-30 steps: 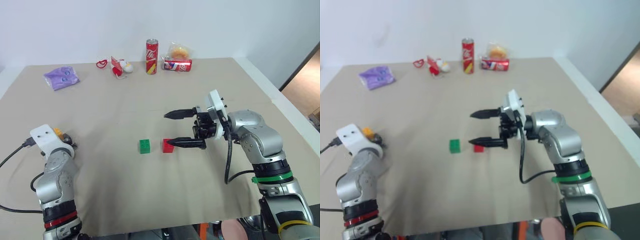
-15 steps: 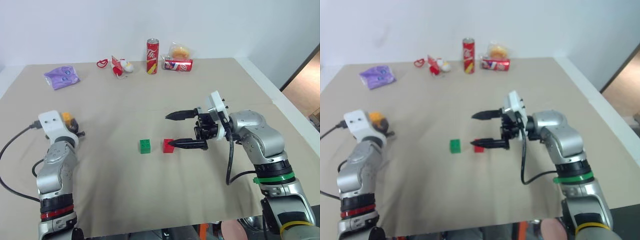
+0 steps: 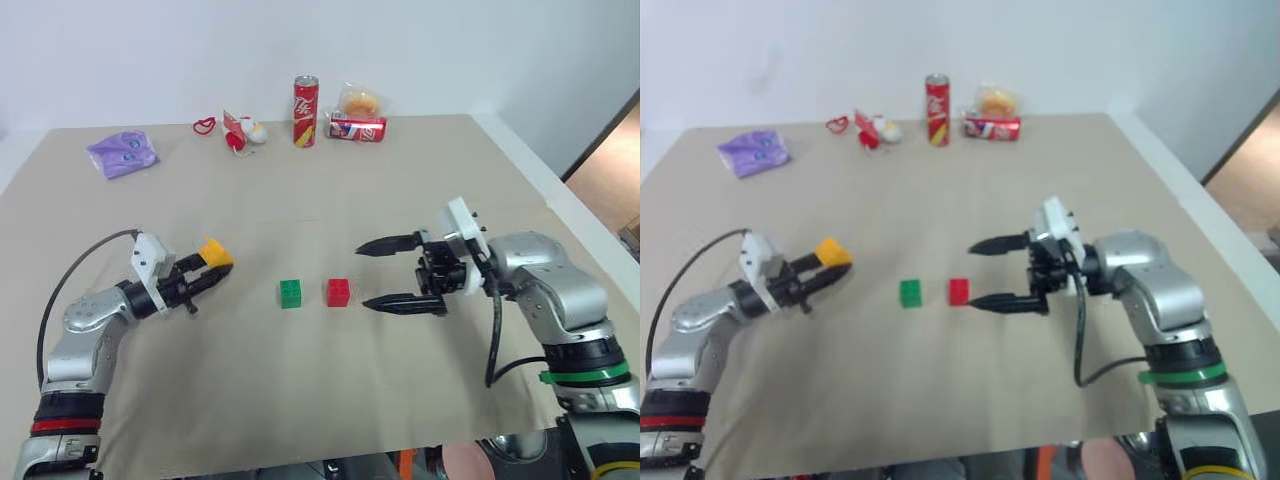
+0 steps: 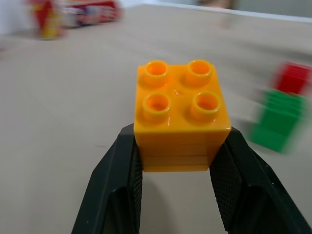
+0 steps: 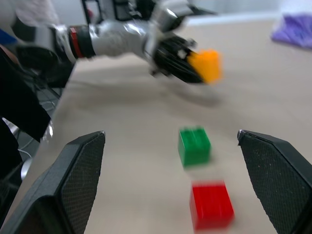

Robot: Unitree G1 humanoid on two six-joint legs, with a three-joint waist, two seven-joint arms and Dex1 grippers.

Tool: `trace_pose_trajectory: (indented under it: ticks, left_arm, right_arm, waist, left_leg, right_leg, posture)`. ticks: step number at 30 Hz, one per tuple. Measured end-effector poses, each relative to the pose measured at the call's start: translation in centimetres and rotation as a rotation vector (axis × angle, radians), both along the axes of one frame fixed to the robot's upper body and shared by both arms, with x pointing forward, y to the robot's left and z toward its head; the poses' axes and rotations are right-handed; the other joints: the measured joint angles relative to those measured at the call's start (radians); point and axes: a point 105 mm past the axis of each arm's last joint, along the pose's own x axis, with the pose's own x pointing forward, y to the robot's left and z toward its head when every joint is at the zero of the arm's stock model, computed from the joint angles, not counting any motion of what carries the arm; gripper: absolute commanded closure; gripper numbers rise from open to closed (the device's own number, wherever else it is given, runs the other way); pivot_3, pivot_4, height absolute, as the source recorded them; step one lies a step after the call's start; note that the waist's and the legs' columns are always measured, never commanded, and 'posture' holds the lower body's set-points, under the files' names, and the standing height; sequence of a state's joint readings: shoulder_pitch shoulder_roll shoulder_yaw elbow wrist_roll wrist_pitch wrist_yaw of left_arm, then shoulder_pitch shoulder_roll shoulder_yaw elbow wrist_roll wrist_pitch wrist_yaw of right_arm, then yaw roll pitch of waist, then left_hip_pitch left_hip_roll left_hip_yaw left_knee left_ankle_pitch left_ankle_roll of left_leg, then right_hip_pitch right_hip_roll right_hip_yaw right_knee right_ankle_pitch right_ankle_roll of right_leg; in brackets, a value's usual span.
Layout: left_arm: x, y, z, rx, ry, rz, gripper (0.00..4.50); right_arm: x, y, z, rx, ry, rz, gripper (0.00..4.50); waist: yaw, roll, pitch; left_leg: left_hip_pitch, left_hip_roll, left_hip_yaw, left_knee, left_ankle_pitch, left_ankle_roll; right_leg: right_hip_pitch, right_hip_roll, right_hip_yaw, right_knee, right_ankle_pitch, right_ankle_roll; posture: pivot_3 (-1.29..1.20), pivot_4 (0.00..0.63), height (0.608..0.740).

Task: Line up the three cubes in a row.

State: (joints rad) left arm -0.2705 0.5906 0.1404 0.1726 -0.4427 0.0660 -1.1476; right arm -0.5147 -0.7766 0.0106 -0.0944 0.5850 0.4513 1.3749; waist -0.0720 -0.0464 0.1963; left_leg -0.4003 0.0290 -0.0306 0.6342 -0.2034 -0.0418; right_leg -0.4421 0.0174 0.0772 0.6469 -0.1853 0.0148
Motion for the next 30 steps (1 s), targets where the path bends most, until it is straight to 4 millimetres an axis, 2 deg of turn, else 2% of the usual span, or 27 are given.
trace_pose_trajectory:
  ticks: [2, 4, 10, 16, 21, 30]
  left_arm:
    - [-0.4, -0.3, -0.8, 0.027, 0.029, -0.082, 3.17]
    - [-0.5, -0.9, -1.2, 0.044, 0.042, -0.143, 3.17]
    - [-0.1, -3.0, -1.1, 0.032, 0.029, -0.252, 3.17]
    - [-0.3, -3.6, -2.0, 0.039, 0.056, -0.292, 3.17]
    - [-0.4, -3.1, -2.6, 0.066, 0.061, -0.309, 3.17]
    - [0.6, -0.3, -2.5, 0.156, 0.05, -0.277, 3.17]
  right_arm:
    - [0.0, -1.6, 0.1, -0.018, 0.0, -0.055, 0.0]
    - [-0.3, -2.2, 0.0, -0.029, 0.004, -0.076, 0.0]
    - [-1.3, -2.5, -0.9, -0.035, 0.032, -0.101, 0.0]
    - [-1.5, -2.1, -0.6, -0.026, 0.023, -0.121, 0.0]
    - [-1.5, -2.0, -0.5, -0.016, 0.024, -0.127, 0.0]
    - [-1.3, -1.7, -0.1, -0.001, 0.009, -0.128, 0.0]
  waist:
    - [0.0, 0.0, 0.0]
    - [0.0, 0.0, 0.0]
    - [-0.004, 0.0, 0.0]
    - [-0.004, 0.0, 0.0]
    - [-0.004, 0.0, 0.0]
    - [-0.004, 0.0, 0.0]
  left_leg:
    - [0.0, 0.0, 0.0, 0.0, 0.0, 0.0]
    - [0.0, 0.0, 0.0, 0.0, 0.0, 0.0]
    - [0.0, 0.001, 0.0, 0.0, 0.0, 0.0]
    - [0.0, 0.001, 0.0, 0.0, 0.0, 0.0]
    - [0.0, 0.001, 0.0, 0.0, 0.0, 0.0]
    - [0.0, 0.001, 0.0, 0.0, 0.0, 0.0]
  right_leg:
    - [0.0, -0.001, 0.0, 0.0, 0.0, 0.0]
    - [0.0, 0.0, 0.0, 0.0, 0.0, 0.0]
    - [0.0, 0.0, 0.0, 0.0, 0.0, 0.001]
    - [0.0, 0.0, 0.0, 0.0, 0.0, 0.001]
    - [0.0, 0.0, 0.0, 0.0, 0.0, 0.001]
    - [0.0, 0.0, 0.0, 0.0, 0.0, 0.001]
  posture:
    - [0.0, 0.15, 0.74]
    - [0.0, 0.15, 0.74]
    - [0.0, 0.15, 0.74]
    - [0.0, 0.15, 0.74]
    - [0.0, 0.15, 0.74]
    - [0.0, 0.15, 0.74]
